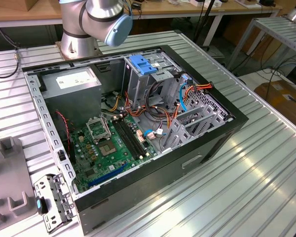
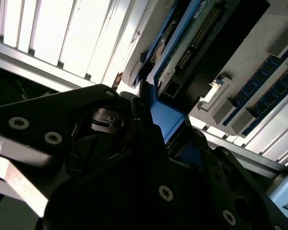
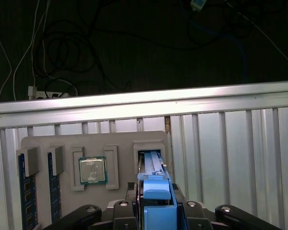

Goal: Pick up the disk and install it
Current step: 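Pick up the disk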

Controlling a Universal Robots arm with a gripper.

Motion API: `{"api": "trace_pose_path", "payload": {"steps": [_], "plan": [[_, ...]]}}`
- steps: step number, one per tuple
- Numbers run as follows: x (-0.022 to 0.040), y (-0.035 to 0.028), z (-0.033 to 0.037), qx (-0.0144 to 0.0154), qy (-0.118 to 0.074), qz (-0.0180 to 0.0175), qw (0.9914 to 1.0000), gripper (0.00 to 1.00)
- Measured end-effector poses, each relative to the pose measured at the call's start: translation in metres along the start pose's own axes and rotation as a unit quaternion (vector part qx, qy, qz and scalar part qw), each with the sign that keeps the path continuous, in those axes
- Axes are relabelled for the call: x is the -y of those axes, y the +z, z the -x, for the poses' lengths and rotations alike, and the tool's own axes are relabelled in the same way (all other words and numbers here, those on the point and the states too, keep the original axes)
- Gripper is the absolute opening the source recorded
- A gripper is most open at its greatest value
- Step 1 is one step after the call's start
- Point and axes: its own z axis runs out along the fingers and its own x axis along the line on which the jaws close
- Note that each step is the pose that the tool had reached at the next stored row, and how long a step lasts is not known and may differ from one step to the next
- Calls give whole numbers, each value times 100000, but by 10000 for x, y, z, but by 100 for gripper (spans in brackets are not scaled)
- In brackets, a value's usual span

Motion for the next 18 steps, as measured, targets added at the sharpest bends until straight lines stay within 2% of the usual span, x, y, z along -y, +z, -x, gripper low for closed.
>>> {"api": "trace_pose_path", "payload": {"steps": [4,10,18], "plan": [[0,-3,0,7,-135,-15,100000,37],[0,-11,0,-2,-1521,8,99988,37],[0,-27,0,-3,-1533,10,99988,37]]}}
